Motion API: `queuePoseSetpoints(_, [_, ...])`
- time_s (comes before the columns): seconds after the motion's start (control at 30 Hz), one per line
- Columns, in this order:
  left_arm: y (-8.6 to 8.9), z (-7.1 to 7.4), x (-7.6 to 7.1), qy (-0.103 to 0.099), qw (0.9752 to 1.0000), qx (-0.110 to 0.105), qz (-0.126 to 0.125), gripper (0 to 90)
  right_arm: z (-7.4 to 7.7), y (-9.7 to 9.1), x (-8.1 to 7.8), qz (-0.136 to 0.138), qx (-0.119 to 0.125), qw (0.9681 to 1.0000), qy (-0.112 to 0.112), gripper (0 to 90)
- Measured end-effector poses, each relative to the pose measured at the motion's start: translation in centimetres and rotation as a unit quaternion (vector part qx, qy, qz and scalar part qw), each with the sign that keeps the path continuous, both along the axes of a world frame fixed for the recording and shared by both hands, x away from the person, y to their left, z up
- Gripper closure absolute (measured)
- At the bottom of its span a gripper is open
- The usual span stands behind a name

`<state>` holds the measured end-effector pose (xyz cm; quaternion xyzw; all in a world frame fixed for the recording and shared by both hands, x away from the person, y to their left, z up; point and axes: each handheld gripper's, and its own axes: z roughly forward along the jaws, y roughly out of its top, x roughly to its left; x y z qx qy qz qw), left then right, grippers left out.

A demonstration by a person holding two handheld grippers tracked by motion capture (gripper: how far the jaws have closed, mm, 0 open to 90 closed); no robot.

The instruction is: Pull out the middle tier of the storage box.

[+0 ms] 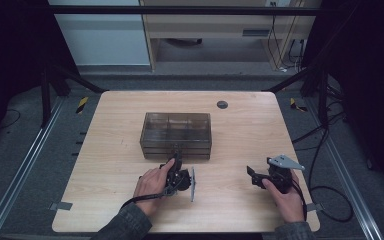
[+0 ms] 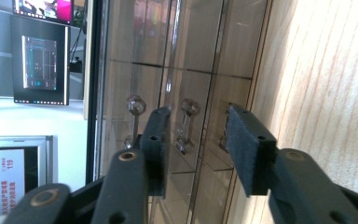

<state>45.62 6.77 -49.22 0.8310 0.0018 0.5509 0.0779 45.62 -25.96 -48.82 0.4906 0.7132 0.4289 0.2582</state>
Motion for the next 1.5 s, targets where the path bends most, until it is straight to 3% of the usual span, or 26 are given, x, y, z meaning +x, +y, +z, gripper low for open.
queuePoseSetpoints(0.23, [0.1, -0.5, 0.5, -0.003, 0.9999, 0.009, 0.006, 64.3, 0.0, 0.1, 0.0, 0.000, -0.005, 1.0000, -0.001, 14.4])
queuePoseSetpoints(0.6, [-0.3, -0.8, 1.0, -0.016, 0.9998, 0.005, 0.013, 69.0, 0.0, 0.1, 0.1, -0.002, -0.002, 1.0000, 0.005, 13.8])
queuePoseSetpoints(0.8, [-0.2, -1.0, 1.2, -0.024, 0.9994, 0.017, 0.015, 70.5, 0.0, 0.1, 0.1, -0.002, -0.002, 1.0000, 0.005, 13.7])
queuePoseSetpoints(0.9, [-0.1, -1.2, 1.2, -0.024, 0.9996, 0.012, 0.013, 72.3, 0.0, 0.1, 0.1, -0.001, -0.001, 1.0000, 0.007, 13.6])
queuePoseSetpoints(1.23, [-0.3, -1.4, 1.2, -0.040, 0.9984, 0.038, 0.010, 75.9, -0.1, 0.2, 0.2, 0.002, -0.004, 1.0000, 0.008, 13.2])
queuePoseSetpoints(1.5, [-0.3, -1.5, 1.5, -0.042, 0.9982, 0.040, 0.014, 75.5, -0.1, 0.3, 0.2, 0.005, -0.003, 0.9999, 0.012, 12.9])
